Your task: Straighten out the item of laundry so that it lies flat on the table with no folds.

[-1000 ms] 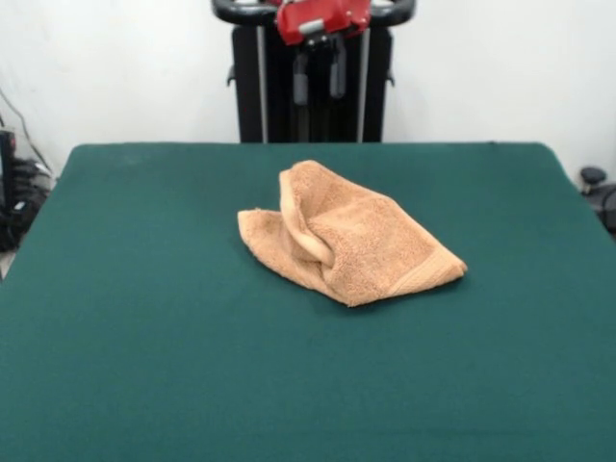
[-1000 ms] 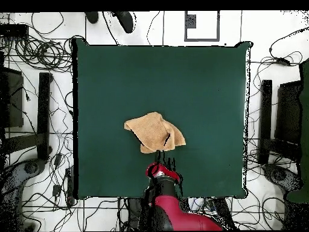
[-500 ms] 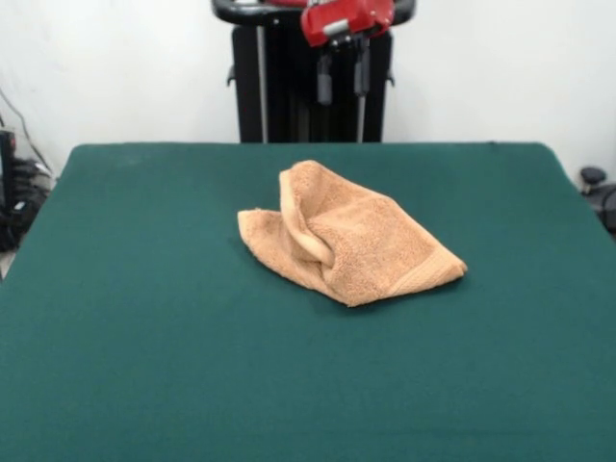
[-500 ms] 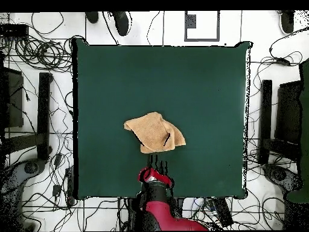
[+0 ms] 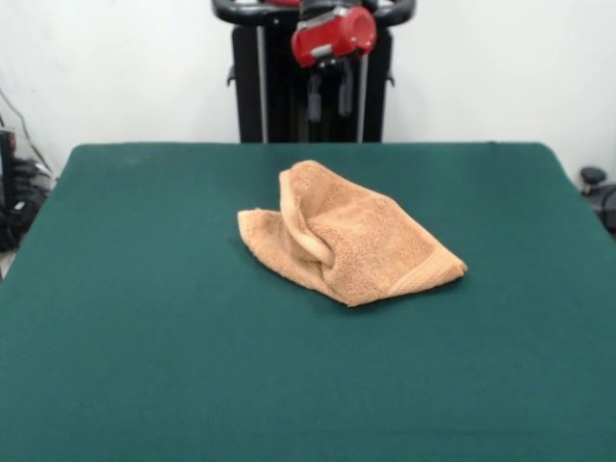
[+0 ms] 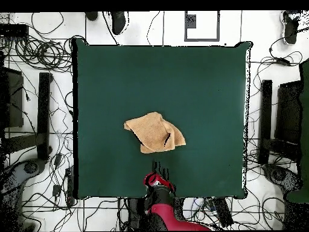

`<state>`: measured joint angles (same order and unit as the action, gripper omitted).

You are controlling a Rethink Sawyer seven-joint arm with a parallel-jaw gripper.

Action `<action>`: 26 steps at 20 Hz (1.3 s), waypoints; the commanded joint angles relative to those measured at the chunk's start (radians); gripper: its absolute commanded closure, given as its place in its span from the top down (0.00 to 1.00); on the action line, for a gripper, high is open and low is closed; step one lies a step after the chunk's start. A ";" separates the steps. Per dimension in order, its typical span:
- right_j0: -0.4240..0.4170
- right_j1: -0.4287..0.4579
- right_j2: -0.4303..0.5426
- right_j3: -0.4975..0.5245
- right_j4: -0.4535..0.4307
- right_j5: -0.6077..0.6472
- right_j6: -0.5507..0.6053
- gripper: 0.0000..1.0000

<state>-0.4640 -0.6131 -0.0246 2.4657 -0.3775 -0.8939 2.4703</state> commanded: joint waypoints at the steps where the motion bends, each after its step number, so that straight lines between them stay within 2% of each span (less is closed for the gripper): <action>1: -0.077 0.120 0.165 -0.081 0.005 -0.036 0.326 1.00; 6: -0.108 0.106 0.211 -0.052 0.065 0.003 0.314 1.00; 14: -0.097 0.122 0.223 -0.001 0.150 -0.061 0.341 1.00; 20: -0.093 0.084 0.209 0.041 0.149 -0.182 0.353 1.00; 26: -0.124 0.113 0.205 0.020 0.117 -0.244 0.367 1.00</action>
<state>-0.5884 -0.5146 0.0847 2.5361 -0.3135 -1.0472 2.5303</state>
